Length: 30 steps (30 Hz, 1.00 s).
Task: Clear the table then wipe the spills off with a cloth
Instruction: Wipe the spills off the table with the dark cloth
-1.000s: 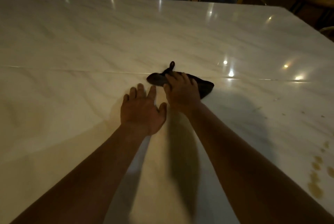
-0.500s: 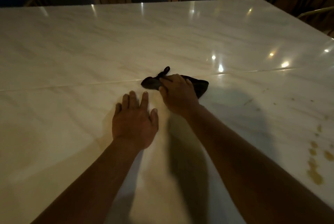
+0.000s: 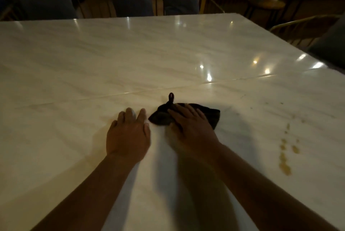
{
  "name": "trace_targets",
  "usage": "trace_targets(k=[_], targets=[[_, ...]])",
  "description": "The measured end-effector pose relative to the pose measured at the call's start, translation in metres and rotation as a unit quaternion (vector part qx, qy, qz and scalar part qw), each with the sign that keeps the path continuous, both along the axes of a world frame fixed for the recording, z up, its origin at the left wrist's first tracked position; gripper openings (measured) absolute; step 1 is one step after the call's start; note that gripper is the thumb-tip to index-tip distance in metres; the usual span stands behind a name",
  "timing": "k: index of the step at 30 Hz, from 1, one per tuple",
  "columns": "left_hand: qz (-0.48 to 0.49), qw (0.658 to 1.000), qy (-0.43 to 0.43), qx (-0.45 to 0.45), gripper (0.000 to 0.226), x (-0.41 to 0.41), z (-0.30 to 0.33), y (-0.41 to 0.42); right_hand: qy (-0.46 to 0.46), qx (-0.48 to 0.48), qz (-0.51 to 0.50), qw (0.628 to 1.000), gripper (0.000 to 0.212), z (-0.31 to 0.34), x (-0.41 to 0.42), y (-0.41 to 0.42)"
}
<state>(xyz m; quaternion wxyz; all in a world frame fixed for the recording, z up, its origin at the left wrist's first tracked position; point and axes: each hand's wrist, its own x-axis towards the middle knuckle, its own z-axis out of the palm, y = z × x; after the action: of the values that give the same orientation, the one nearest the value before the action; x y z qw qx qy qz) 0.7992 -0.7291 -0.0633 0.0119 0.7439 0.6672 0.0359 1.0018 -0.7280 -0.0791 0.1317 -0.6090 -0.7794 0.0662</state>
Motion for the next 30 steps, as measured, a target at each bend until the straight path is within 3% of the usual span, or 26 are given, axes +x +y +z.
trace_targets(k=[2,7,9,14,16,21,23,27,30], targets=[[-0.007,1.000,0.000,-0.021,0.059,0.011,0.002,-0.013,-0.015,0.022,-0.024,0.999,0.060,-0.002,0.036,-0.001],[-0.037,0.998,-0.016,-0.045,0.063,0.065,0.006,-0.046,-0.037,0.008,-0.192,0.981,0.053,-0.002,0.101,0.033],[-0.038,0.998,-0.015,-0.044,0.064,0.085,0.004,-0.050,-0.032,0.005,-0.156,0.987,0.054,0.000,0.093,0.023],[-0.001,0.998,-0.038,-0.045,0.066,0.121,0.003,-0.056,-0.011,0.002,0.055,0.998,0.053,-0.001,0.104,-0.029],[0.003,0.998,-0.038,-0.049,0.069,0.132,0.005,-0.055,-0.016,0.009,0.029,0.999,0.051,0.001,0.138,-0.003],[-0.042,0.998,-0.020,-0.046,0.068,0.167,0.007,-0.039,-0.026,0.005,-0.157,0.987,0.052,0.002,0.199,0.066],[-0.052,0.997,-0.023,-0.048,0.068,0.182,0.006,-0.029,-0.020,0.011,-0.138,0.990,0.051,0.003,0.189,0.061],[-0.060,0.997,-0.026,-0.040,0.067,0.209,0.005,-0.016,-0.012,-0.007,0.037,0.999,0.050,0.003,0.190,0.033],[-0.057,0.998,-0.012,-0.040,0.071,0.225,0.003,-0.008,-0.022,0.031,-0.009,0.999,0.048,0.002,0.245,0.064]])
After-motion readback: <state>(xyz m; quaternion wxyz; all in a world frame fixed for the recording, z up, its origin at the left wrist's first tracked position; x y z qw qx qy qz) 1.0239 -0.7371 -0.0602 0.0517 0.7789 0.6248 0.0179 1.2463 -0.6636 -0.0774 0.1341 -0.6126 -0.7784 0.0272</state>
